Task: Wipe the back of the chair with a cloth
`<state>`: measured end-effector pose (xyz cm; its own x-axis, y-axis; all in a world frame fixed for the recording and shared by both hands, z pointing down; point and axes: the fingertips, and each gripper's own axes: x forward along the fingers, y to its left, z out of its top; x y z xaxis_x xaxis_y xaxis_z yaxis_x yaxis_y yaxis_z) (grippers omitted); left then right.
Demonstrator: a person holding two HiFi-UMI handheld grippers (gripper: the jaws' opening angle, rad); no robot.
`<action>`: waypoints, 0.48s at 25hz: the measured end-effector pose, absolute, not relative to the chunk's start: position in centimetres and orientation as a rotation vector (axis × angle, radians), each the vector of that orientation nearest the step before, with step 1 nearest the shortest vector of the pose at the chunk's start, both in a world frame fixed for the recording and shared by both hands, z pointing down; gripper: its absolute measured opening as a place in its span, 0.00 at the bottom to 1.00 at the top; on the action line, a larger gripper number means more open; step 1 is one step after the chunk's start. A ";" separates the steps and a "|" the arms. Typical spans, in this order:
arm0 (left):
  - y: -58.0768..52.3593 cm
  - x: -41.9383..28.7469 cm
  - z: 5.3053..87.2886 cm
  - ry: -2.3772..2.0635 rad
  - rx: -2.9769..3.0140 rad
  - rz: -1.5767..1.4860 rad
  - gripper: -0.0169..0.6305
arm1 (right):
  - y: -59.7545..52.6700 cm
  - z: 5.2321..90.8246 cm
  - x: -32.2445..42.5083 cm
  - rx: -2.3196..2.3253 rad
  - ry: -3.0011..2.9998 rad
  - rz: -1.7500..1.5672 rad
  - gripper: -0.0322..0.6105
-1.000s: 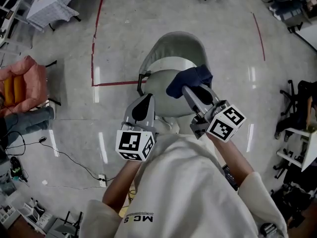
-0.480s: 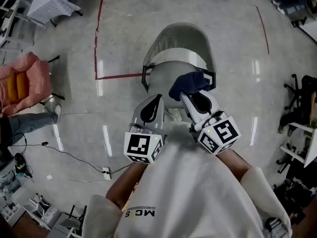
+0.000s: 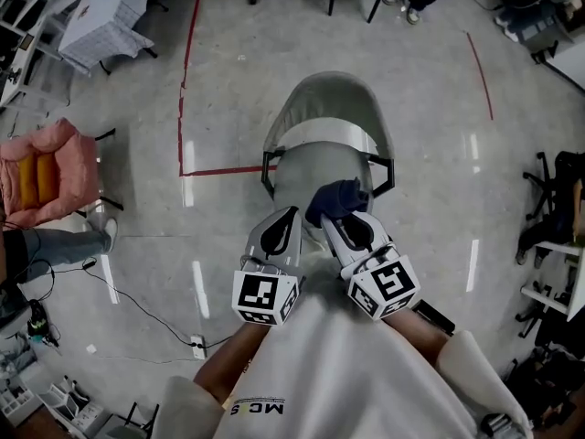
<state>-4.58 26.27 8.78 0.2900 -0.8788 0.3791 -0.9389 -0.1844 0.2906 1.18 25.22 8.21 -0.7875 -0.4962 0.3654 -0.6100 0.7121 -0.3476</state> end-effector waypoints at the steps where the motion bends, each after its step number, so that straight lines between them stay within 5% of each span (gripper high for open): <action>1: 26.1 -4.5 8.7 -1.625 2.102 0.170 0.03 | 25.1 8.2 1.3 0.878 -2.673 0.674 0.19; 12: 25.5 -2.9 8.5 -1.614 2.127 0.174 0.03 | 25.6 8.8 1.5 0.793 -2.656 0.699 0.19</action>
<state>-2.86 25.45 8.49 0.3030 -0.8786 0.3691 -0.9372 -0.2044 0.2827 1.50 25.56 8.78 -0.8094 -0.4370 0.3923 -0.5735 0.7318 -0.3682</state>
